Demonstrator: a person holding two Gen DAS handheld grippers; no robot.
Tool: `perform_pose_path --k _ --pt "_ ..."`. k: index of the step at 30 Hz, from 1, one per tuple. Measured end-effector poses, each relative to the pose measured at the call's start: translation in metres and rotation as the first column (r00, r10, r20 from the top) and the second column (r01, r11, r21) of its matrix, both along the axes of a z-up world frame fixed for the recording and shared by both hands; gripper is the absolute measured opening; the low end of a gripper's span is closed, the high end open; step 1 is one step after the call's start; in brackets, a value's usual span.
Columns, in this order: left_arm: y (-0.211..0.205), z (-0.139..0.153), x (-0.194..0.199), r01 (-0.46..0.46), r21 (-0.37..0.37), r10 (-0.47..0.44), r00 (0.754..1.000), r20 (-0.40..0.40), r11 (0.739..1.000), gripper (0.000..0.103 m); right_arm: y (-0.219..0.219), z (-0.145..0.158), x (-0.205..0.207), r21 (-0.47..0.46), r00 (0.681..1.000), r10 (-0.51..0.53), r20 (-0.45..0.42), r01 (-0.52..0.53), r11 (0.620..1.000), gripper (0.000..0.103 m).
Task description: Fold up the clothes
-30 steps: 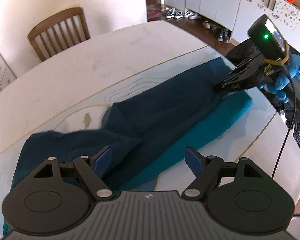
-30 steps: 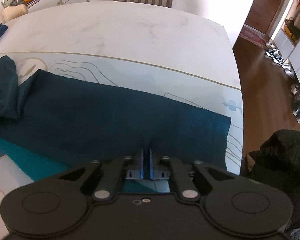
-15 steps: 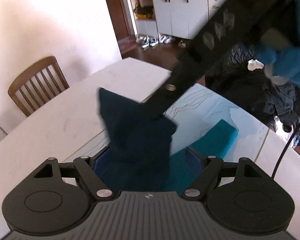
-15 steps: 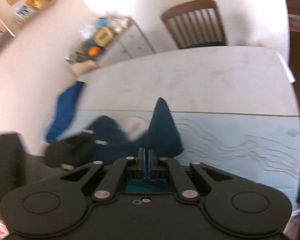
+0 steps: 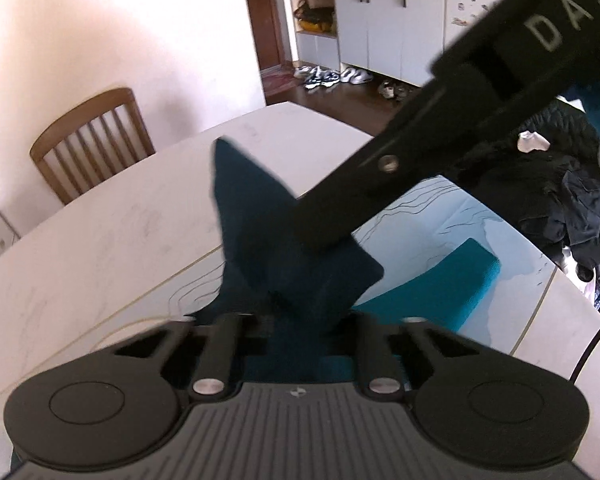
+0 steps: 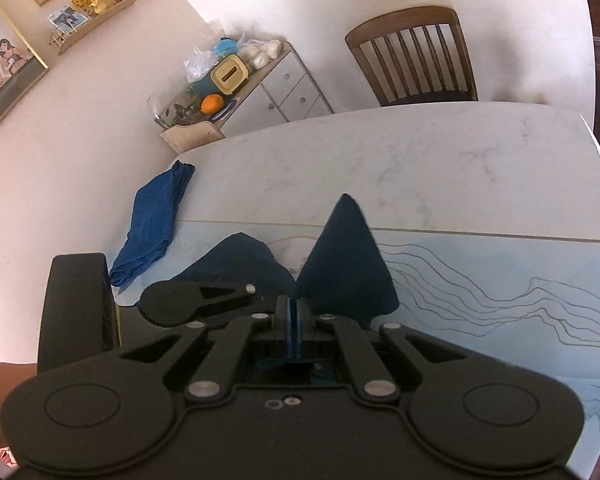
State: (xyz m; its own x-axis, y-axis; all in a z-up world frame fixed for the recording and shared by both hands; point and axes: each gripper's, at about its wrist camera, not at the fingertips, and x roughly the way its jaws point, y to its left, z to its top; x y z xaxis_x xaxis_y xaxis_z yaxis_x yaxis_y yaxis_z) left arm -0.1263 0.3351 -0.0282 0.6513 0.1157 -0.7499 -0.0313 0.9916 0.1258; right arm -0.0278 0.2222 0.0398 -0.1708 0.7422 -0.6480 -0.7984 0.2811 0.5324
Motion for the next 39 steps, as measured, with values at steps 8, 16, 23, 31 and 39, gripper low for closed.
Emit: perform_pose_path --k 8,16,23,31,39 --pt "0.06 0.025 -0.024 -0.196 0.016 0.194 0.979 0.068 0.981 0.003 0.002 -0.001 0.003 0.001 0.999 -0.046 -0.026 0.046 0.999 0.103" --pt "0.177 0.077 -0.099 -0.44 -0.011 0.436 0.885 0.166 0.898 0.003 0.021 -0.064 -0.007 -0.23 0.983 -0.067 0.17 0.105 0.967 0.103" --pt "0.264 0.109 -0.178 -0.615 0.045 0.595 0.776 0.207 0.787 0.003 0.073 -0.097 -0.052 -0.297 0.966 0.057 0.251 0.02 0.955 0.103" --pt "0.339 0.119 -0.283 -0.785 0.105 0.758 0.617 0.212 0.61 0.003 0.146 -0.11 -0.103 -0.336 0.907 0.223 0.357 -0.098 0.937 0.103" --pt "0.373 0.125 -0.389 -0.909 0.158 0.891 0.41 0.192 0.385 0.003 0.19 -0.116 -0.131 -0.359 0.867 0.31 0.39 -0.166 0.918 0.103"
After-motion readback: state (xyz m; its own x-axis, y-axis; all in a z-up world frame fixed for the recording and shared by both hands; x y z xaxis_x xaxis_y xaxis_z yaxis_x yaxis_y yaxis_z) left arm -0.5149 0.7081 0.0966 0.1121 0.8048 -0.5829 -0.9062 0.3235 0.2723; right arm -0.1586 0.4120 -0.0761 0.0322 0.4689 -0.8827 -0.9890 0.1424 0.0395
